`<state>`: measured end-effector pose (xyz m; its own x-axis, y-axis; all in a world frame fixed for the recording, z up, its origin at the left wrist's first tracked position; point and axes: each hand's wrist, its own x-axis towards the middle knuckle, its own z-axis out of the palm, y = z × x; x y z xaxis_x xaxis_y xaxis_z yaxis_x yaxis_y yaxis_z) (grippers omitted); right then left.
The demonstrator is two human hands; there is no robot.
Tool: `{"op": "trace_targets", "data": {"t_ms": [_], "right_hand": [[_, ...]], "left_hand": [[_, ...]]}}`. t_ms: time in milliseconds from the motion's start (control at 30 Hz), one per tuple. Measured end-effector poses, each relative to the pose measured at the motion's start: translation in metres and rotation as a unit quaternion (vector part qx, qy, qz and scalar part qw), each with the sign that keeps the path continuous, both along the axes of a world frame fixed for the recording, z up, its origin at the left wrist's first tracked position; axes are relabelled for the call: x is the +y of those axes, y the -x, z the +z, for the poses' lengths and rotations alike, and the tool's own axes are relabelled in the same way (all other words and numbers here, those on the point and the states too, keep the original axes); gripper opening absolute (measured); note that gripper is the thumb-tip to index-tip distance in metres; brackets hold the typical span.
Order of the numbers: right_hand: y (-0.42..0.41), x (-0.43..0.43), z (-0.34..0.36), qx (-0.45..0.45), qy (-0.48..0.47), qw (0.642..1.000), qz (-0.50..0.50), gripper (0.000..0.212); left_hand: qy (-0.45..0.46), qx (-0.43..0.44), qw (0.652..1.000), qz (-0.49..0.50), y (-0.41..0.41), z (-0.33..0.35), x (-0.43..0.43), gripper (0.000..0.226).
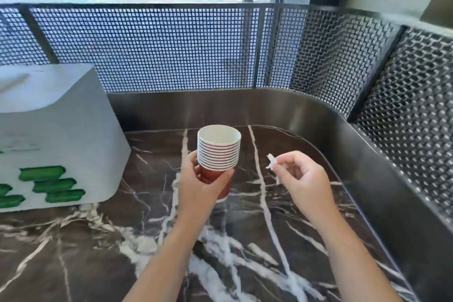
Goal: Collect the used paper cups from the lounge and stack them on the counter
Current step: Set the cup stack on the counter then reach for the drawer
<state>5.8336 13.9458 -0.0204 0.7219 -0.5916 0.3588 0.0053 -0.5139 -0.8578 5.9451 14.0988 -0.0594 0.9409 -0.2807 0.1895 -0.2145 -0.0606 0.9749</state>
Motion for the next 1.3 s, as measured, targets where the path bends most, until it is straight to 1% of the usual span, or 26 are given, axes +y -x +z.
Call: {"op": "trace_targets", "data": {"t_ms": [267, 533, 667, 867, 1100, 1300], "right_hand": [[-0.068, -0.029, -0.01, 0.016, 0.006, 1.0, 0.0, 0.017], [-0.109, -0.051, -0.024, 0.017, -0.018, 1.0, -0.011, 0.017], [-0.121, -0.058, -0.029, 0.009, -0.022, 1.0, -0.017, 0.02], [-0.135, -0.063, -0.041, 0.007, -0.047, 0.999, -0.016, 0.017], [-0.14, -0.069, -0.054, 0.003, -0.074, 0.997, -0.016, 0.018], [-0.14, -0.076, -0.062, 0.013, -0.079, 0.996, -0.034, 0.02]], "left_hand": [[0.042, 0.014, 0.999, 0.027, -0.07, -0.016, -0.051, 0.064], [0.056, -0.007, 0.996, 0.069, -0.104, -0.033, -0.087, 0.067], [0.059, -0.008, 0.994, 0.093, -0.118, -0.04, -0.095, 0.069], [0.067, 0.004, 0.99, 0.125, -0.136, -0.047, -0.107, 0.07], [0.079, 0.026, 0.987, 0.139, -0.15, -0.059, -0.127, 0.071], [0.067, 0.03, 0.985, 0.159, -0.158, -0.064, -0.139, 0.072]]}}
